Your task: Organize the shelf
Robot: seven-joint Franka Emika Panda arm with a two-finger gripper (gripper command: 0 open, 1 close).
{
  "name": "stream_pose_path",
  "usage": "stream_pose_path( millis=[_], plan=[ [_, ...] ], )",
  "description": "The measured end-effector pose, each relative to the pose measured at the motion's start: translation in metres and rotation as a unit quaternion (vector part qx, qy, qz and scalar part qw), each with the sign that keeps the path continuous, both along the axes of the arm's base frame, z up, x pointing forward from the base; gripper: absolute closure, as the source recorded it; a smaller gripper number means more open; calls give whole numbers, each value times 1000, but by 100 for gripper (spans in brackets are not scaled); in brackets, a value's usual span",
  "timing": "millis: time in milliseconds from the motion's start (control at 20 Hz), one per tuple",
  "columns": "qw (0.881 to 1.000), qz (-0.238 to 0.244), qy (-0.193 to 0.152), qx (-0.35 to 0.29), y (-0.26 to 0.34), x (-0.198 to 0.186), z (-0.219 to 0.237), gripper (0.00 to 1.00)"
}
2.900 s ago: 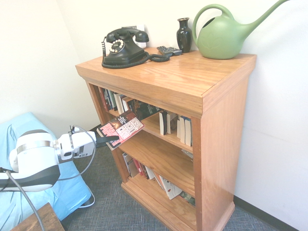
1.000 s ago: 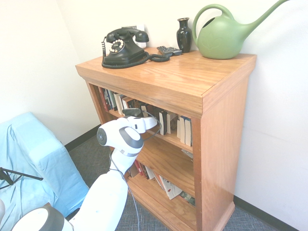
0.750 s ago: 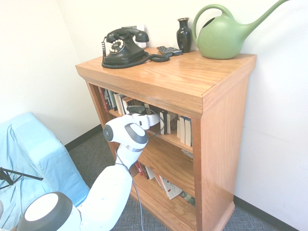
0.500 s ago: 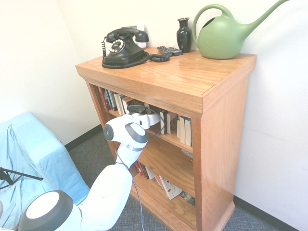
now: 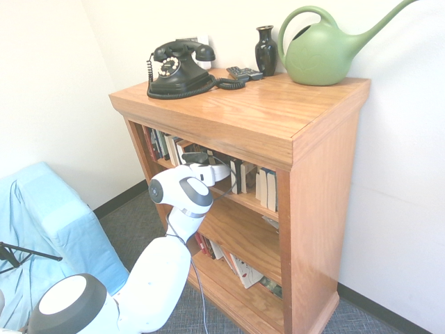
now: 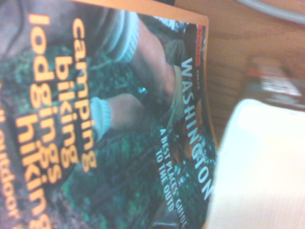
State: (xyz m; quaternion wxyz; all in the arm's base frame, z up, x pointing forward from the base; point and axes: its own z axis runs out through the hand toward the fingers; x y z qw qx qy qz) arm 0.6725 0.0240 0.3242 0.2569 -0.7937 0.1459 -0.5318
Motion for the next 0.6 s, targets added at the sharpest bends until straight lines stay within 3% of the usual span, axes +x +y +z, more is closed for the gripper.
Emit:
stream_pose_path(
  millis=[600],
  plan=[
    [1000, 4, -4, -1, 7, -19, 16, 0]
  ],
)
